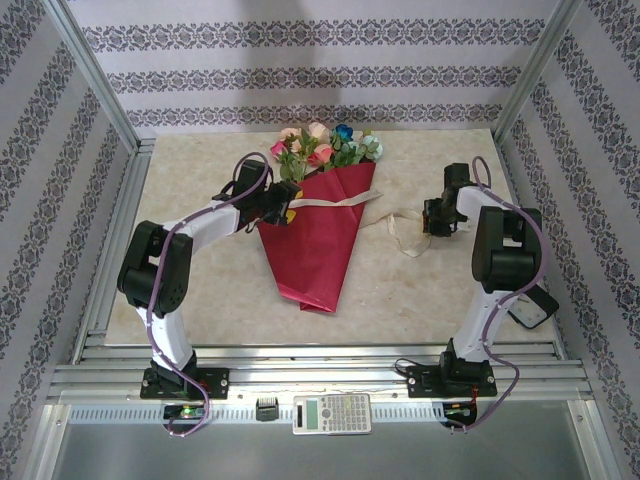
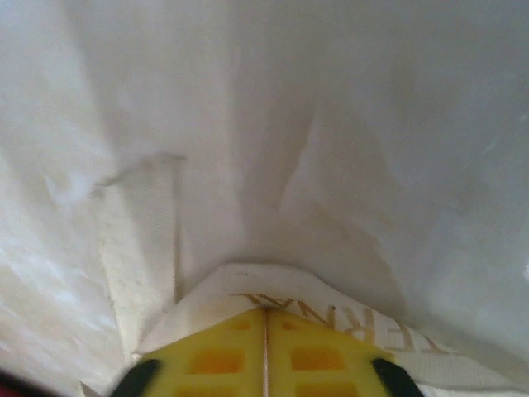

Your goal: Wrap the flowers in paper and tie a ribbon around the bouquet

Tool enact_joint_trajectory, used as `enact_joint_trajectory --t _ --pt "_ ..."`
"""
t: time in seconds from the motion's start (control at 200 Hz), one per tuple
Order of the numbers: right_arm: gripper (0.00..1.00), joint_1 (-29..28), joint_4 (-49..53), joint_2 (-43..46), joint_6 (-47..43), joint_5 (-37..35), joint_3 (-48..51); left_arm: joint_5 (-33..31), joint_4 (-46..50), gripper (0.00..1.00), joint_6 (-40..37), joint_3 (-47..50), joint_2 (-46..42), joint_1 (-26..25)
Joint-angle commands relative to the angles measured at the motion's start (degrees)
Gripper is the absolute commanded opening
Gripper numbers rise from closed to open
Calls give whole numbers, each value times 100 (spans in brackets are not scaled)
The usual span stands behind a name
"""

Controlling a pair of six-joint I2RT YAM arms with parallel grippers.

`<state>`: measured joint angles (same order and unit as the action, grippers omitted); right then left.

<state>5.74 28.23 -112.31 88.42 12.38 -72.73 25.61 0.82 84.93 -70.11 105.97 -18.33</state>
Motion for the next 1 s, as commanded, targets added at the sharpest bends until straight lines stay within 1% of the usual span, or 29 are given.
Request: enact_joint_trajectory --t 0.0,0.135,0.335,0.395,0.455,0.505,0.54,0.56,0.59,0.629,0.674,0.744,0.789,0.819,0.889,0.994 --pt "0 -68 22 324 -30 -401 115 -56 -84 54 43 -172 46 104" --pt "0 -82 182 861 -432 -602 107 -12 -160 54 66 -76 54 136" --pt "0 -29 266 1721 -840 -544 614 -10 -168 53 75 -29 43 141" --pt "0 -41 323 1922 -1085 -533 713 -23 -169 53 73 -38 33 141" --pt "0 -95 368 1955 -1567 -420 700 5 -162 53 43 -71 43 143" --pt "0 -176 471 1816 -2170 -225 540 28 -134 53 9 -114 54 143" --pt "9 -288 698 1674 -2673 -197 339 45 -92 53 -26 -156 64 145" --pt "17 -355 822 1574 -2973 -186 233 55 -61 53 -60 -184 66 145" --pt "24 -475 956 1398 -3413 -123 38 79 -11 53 -113 -215 68 145" --pt "29 -626 1164 1102 -3971 -15 -207 96 31 53 -169 -248 73 141" --pt "32 -841 1417 755 -4658 72 -589 105 32 52 -229 -271 70 145" --pt "39 -1164 1973 255 -5577 -237 -1208 149 120 53 -361 -318 70 141" --pt "43 -1366 2241 5 -6049 -636 -1545 164 202 52 -441 -345 66 154" --pt "44 -1444 2315 -95 -6282 -818 -1676 163 216 52 -470 -343 56 149" --pt "43 -1599 2368 -352 -6706 -1183 -1933 177 203 52 -476 -281 21 152" --pt "39 -1620 2585 -801 -6882 -1298 -2312 189 161 52 -438 -177 -40 163"
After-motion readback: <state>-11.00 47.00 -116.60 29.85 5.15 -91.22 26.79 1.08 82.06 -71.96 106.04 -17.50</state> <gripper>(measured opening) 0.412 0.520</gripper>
